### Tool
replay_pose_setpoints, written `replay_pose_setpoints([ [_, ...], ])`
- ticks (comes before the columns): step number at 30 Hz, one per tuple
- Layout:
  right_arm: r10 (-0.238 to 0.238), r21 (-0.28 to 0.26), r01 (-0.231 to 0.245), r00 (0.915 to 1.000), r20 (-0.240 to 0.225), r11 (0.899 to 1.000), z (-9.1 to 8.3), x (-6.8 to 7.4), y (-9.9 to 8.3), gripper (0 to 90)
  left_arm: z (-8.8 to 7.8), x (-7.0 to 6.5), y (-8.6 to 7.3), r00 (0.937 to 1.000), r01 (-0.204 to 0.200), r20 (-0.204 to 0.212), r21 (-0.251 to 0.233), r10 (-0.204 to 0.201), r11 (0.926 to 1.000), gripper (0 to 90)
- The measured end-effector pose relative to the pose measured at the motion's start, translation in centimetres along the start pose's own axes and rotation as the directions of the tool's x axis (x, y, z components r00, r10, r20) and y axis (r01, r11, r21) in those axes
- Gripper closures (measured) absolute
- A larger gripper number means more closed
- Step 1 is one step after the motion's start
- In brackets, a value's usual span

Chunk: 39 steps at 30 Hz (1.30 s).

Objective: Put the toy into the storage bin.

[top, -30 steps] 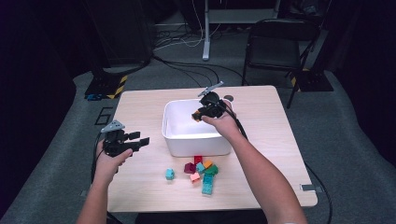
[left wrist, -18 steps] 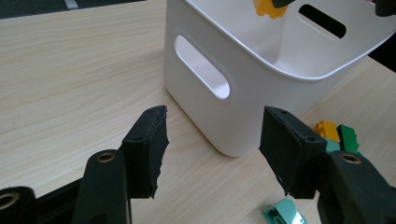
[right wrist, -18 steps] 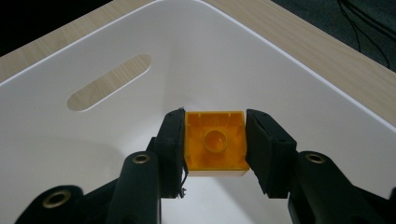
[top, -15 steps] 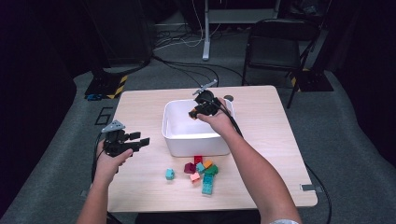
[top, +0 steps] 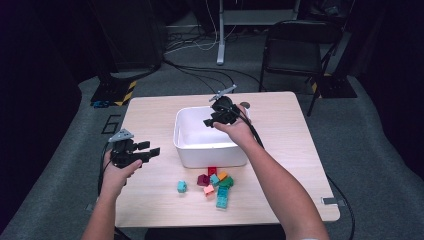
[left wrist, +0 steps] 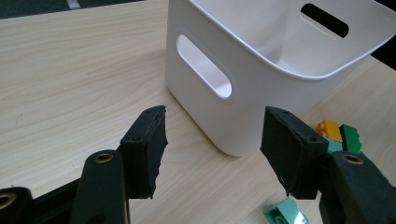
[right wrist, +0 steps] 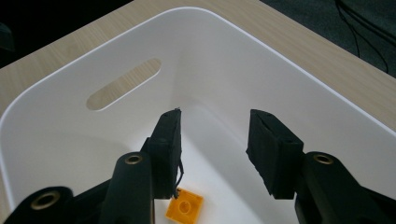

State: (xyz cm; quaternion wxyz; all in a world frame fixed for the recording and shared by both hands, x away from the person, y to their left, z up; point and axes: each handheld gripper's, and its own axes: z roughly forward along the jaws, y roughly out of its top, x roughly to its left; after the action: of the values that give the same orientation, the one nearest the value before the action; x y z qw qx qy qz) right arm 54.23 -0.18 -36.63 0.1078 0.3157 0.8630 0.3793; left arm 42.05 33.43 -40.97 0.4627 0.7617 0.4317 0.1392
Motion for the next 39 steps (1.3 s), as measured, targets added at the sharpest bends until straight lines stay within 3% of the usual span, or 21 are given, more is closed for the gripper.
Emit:
replay_pose_setpoints([
  [12,-0.016,-0.066,0.016,0.9999,0.003,0.998,-4.5,0.8,-1.2,53.8,0.0,-0.1,0.0,1.0000,0.003,-0.006,0.001,-0.003,1.0000,38.9],
  [22,-0.036,-0.101,0.035,0.9993,-0.004,0.994,-7.8,2.3,-3.0,53.1,0.0,-0.1,0.1,1.0000,-0.001,-0.007,0.002,0.001,1.0000,38.9],
  [33,-0.080,-0.131,0.076,0.9965,-0.024,0.988,-10.2,4.5,-5.1,52.7,0.1,-0.2,0.0,1.0000,-0.001,-0.008,0.001,0.001,1.0000,39.0],
  [39,-0.102,-0.143,0.095,0.9938,-0.043,0.985,-10.6,5.6,-6.5,53.4,0.1,-0.2,0.0,1.0000,-0.002,-0.008,0.004,0.002,1.0000,39.0],
])
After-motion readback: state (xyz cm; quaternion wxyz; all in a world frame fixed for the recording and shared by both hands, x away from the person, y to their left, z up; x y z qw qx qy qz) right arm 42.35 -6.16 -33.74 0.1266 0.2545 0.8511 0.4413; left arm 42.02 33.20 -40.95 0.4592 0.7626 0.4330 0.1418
